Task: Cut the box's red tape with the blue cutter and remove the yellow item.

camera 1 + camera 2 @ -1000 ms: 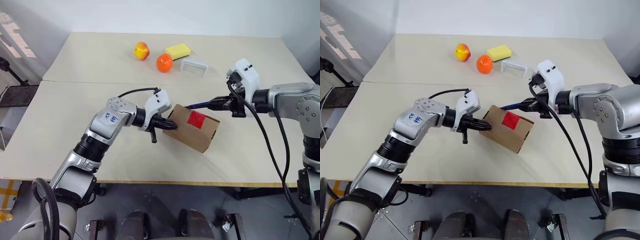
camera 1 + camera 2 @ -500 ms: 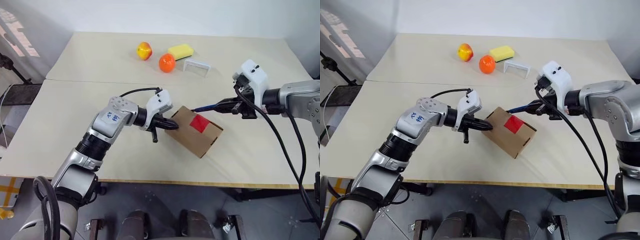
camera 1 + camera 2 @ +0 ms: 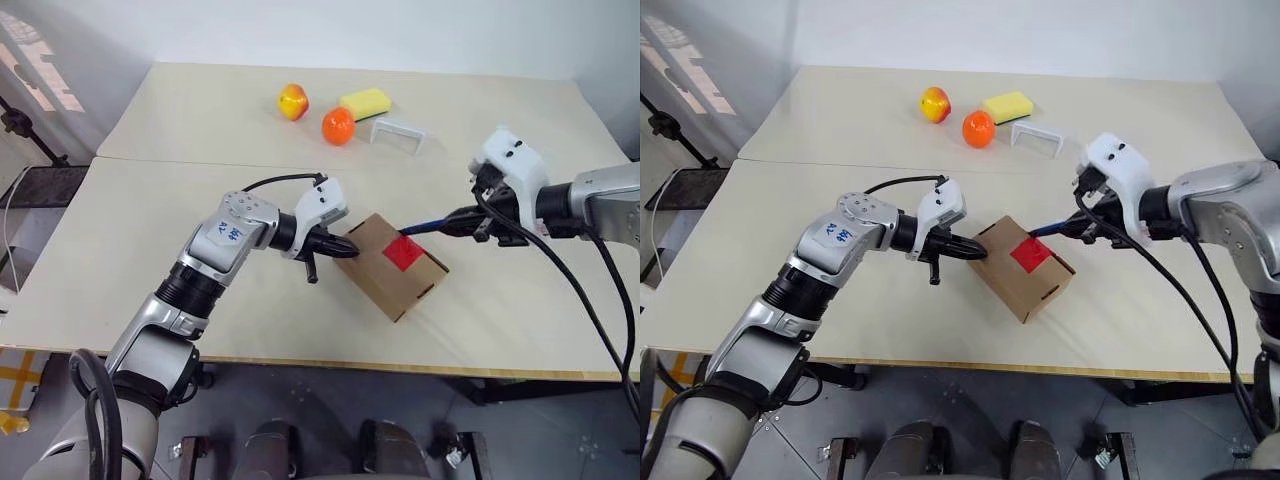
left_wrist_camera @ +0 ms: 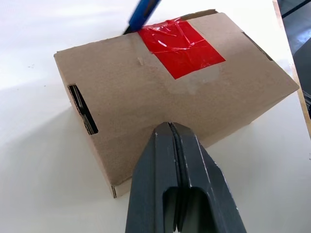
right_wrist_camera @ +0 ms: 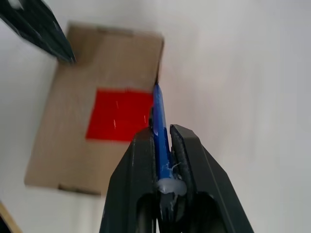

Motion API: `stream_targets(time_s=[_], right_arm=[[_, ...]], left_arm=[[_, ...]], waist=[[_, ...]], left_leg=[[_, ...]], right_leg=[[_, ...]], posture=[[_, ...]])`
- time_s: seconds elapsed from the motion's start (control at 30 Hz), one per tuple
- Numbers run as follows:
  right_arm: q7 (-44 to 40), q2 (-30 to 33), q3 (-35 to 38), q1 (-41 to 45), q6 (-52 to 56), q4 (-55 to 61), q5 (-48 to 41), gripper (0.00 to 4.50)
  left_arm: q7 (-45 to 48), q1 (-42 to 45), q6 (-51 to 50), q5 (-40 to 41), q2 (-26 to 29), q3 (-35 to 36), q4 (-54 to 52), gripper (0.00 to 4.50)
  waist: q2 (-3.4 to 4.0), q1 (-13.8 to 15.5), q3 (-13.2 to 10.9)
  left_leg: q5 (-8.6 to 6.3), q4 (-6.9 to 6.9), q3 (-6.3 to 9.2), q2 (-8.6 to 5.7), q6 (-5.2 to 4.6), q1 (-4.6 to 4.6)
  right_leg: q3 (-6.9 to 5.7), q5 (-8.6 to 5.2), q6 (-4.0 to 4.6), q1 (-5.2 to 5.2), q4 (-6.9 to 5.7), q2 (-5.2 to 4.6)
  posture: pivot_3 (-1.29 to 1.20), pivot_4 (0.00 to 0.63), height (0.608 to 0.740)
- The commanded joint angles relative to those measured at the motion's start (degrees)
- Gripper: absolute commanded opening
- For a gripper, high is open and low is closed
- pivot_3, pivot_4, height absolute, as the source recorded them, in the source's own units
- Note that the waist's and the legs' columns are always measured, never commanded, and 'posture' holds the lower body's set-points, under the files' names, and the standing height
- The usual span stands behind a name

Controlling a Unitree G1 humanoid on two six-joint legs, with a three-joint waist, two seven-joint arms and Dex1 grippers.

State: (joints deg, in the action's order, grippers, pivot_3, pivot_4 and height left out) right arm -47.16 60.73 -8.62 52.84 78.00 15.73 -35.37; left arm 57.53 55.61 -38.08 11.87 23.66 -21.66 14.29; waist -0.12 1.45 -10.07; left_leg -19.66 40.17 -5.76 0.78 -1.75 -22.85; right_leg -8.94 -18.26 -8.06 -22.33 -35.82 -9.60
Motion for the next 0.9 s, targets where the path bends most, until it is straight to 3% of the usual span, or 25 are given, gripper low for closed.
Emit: stream_targets(time_s=[0.03, 0.27, 0.63, 0.9], right_arm=[[-1.37, 2.15, 0.07, 0.01, 2.04, 2.30, -0.69, 0.17], [0.78, -0.99, 2.11, 0.68, 7.39, 3.13, -1.98, 0.17], [-0.82, 3.57, 3.01, -0.03, 10.14, 5.60, -3.48, 0.17], [5.76, -1.27, 3.55, 1.89, 14.50, 2.61, -8.12, 0.17]], left_arm=[[-1.93, -0.92, -1.07, -3.78, 0.04, -1.67, 2.10, 0.00], [-4.03, -0.88, -1.23, -5.25, -1.92, -2.15, 2.52, 0.00], [-6.06, -0.56, -1.06, -7.27, -3.18, -1.60, 4.31, 0.00], [-7.40, -0.24, -0.12, -9.84, -5.77, -3.72, 5.22, 0.00]], waist=[[0.00, 0.06, 0.00], [-0.03, 0.12, 0.02], [-0.03, 0.18, 0.02], [-0.06, 0.15, 0.04]], left_leg=[[0.00, 0.00, 0.02, 0.00, 0.00, 0.00], [0.00, 0.09, 0.18, -0.03, -0.01, 0.01], [0.01, 0.14, 0.36, -0.05, -0.02, 0.07], [0.00, 0.12, 0.38, -0.04, -0.04, 0.42]], right_leg=[[-0.01, 0.00, 0.00, 0.00, 0.00, 0.00], [-0.05, 0.00, 0.00, 0.17, 0.00, 0.00], [-0.10, 0.00, 0.00, 0.41, 0.17, -0.01], [-0.09, 0.00, 0.00, 0.83, 0.27, -0.01]], posture=[[0.00, 0.150, 0.740], [0.00, 0.150, 0.740], [0.00, 0.150, 0.740], [0.00, 0.150, 0.740]])
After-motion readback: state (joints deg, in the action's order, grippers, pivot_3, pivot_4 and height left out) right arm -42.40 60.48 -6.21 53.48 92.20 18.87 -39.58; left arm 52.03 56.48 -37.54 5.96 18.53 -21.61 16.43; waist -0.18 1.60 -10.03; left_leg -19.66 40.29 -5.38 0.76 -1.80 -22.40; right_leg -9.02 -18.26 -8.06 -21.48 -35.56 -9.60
